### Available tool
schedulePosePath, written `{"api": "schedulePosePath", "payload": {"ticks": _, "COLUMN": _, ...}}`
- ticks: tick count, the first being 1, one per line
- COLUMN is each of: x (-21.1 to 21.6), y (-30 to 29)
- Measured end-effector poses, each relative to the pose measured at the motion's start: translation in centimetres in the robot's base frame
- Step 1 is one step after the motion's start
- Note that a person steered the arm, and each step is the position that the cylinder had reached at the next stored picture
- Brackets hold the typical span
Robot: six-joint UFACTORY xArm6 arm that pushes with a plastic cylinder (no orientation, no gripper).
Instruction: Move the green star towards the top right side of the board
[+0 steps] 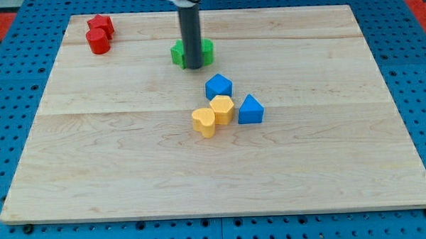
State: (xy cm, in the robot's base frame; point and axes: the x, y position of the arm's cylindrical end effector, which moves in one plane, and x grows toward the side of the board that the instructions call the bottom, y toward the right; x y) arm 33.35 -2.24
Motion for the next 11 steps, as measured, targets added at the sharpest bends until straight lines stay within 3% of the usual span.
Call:
{"api": "schedulePosePath", "payload": {"ticks": 1, "x": 2.3, "y": -2.4}}
{"api": "schedulePosePath", "payload": {"ticks": 4, "x": 2.5, "y": -2.3}}
{"api": "schedulePosePath", "payload": {"ticks": 6, "x": 1.0, "y": -4.6}}
{"api": "schedulePosePath", "payload": {"ticks": 8, "x": -3.3, "y": -4.8}}
{"api": "schedulePosePath", "payload": {"ticks": 11, "x": -7.8, "y": 4.0}}
